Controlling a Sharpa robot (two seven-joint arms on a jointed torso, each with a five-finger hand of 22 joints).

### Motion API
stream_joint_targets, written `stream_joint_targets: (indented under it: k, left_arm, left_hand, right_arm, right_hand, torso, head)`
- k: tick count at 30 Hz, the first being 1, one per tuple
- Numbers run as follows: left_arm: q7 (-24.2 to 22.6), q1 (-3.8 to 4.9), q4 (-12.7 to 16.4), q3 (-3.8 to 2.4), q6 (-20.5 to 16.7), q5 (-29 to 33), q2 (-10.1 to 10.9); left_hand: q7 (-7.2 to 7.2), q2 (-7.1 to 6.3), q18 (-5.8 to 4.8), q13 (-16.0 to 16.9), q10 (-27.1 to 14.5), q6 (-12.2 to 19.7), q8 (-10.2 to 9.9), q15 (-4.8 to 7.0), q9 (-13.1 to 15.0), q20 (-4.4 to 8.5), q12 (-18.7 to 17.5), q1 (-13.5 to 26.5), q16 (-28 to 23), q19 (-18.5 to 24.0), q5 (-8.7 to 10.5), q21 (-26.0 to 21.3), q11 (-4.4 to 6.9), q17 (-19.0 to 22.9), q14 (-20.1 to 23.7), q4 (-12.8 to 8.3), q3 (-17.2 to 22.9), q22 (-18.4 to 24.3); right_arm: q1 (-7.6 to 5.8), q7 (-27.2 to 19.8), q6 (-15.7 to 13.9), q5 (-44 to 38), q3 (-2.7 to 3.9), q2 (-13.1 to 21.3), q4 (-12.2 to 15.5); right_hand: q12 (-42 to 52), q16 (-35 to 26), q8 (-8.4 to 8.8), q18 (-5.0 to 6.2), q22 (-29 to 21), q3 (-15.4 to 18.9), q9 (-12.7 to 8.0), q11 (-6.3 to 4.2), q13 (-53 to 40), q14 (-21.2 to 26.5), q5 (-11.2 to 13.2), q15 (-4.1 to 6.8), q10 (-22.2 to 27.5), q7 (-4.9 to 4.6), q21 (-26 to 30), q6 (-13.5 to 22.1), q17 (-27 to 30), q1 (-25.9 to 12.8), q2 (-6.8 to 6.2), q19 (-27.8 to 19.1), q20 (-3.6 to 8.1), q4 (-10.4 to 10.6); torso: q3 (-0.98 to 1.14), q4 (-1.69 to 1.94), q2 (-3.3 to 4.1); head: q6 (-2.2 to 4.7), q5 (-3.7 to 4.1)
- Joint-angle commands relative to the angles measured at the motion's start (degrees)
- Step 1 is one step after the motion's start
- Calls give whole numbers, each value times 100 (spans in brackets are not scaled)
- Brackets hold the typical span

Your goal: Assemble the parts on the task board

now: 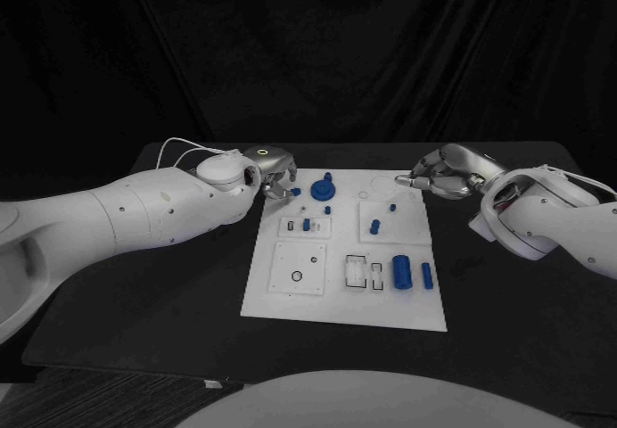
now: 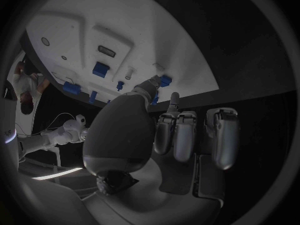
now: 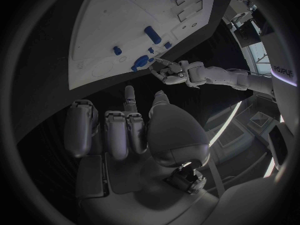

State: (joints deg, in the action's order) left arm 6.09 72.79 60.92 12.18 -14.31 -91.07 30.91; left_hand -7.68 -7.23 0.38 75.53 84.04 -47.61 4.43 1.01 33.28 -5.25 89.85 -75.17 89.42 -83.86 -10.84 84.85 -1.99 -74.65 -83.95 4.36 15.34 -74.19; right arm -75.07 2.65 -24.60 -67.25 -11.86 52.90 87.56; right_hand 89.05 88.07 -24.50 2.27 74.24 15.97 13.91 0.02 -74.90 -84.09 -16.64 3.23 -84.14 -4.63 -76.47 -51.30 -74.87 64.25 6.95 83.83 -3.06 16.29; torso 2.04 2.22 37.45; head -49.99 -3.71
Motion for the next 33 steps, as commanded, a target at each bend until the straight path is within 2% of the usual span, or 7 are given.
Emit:
stream_joint_targets:
  k: [1, 5, 9, 14, 20, 25, 33]
  left_arm:
    - [6, -22, -39, -4, -18, -55, -36]
    - [8, -34, -93, -5, 29, -55, -71]
    - [8, -51, -175, -5, 141, -55, -120]
    - [-12, -87, -258, -5, 277, -55, -176]
    - [-105, -145, -349, -5, 343, -55, -250]
    - [-238, -194, -429, -6, 321, -55, -299]
    - [-463, -283, -507, -6, 166, -55, -315]
  left_hand:
    - [30, 41, 99, 1447, 596, -197, -13, -33, -122, -41, 15, 131, 58, -292, -37, -26, -59, -1535, -605, 140, -182, -1401]
    - [52, 60, 100, 1447, 596, -329, -17, -15, -222, -26, 15, 90, 58, -292, -113, -27, -38, -1535, -605, 147, -177, -1400]
    - [111, 90, 96, 1447, 596, -641, -1, 26, -392, 9, 15, 30, 58, -302, -360, -13, 12, -1535, -605, 147, -127, -1405]
    - [176, 113, 96, 1447, 596, -917, 17, 71, -511, 48, 15, -2, 58, -305, -465, -11, 70, -1535, -605, 140, -77, -1405]
    - [212, 122, 99, 1447, 596, -1053, -16, 103, -624, 81, 15, -95, 58, -300, -524, -22, 98, -1535, -605, 75, -10, -1402]
    - [243, 148, 100, 1447, 596, -1217, -26, 115, -729, 98, 15, -249, 58, -296, -689, -31, 108, -1535, -605, -52, 97, -1399]
    - [267, 203, 97, 1447, 596, -1400, -12, 121, -811, 105, 15, -381, 58, -301, -753, -23, 117, -1535, -605, -181, 192, -1403]
  right_arm:
    - [14, 59, -10, -6, 4, -1, 9]
    - [14, 59, -6, -6, 4, -5, 6]
    - [14, 57, -4, -6, 4, -9, 3]
    - [15, 56, 1, -6, 4, -18, -1]
    - [16, 47, 0, -6, 4, -24, -5]
    - [16, 45, -2, -6, 4, -21, -3]
    - [16, 48, -1, -6, 4, -18, 0]
  right_hand:
    - [95, -84, 59, 107, 1132, 128, 62, 34, -1510, -457, -107, 11, -586, -12, 56, -47, -836, 151, 51, -24, 4, 14]
    - [95, -84, 59, 107, 1132, 128, 62, 34, -1510, -457, -107, 11, -586, -12, 56, -47, -836, 151, 51, -24, 4, 14]
    - [95, -84, 59, 107, 1132, 128, 62, 34, -1510, -457, -107, 11, -586, -12, 56, -47, -836, 151, 51, -24, 4, 14]
    - [95, -90, 65, 108, 1130, 137, 65, 35, -1510, -454, -113, 12, -586, -12, 66, -45, -819, 191, 54, -27, 5, 19]
    - [95, -90, 65, 108, 1130, 137, 65, 35, -1510, -454, -113, 12, -586, -12, 66, -45, -819, 191, 54, -27, 5, 19]
    - [95, -90, 65, 108, 1130, 137, 65, 35, -1510, -454, -113, 12, -586, -12, 66, -45, -819, 191, 54, -27, 5, 19]
    - [95, -91, 66, 109, 1130, 140, 66, 35, -1510, -453, -112, 12, -586, -12, 68, -47, -817, 196, 62, -27, 5, 25]
  torso:
    - [1, 1, 3]
    - [1, -1, 1]
    - [0, -1, 0]
    - [3, 4, -3]
    - [1, 1, -1]
    - [1, -1, -1]
    - [3, 1, -2]
  head:
    - [-1, 1]
    - [-1, -9]
    - [-1, -13]
    - [-1, -2]
    - [-1, 3]
    - [-1, 5]
    - [-1, 12]
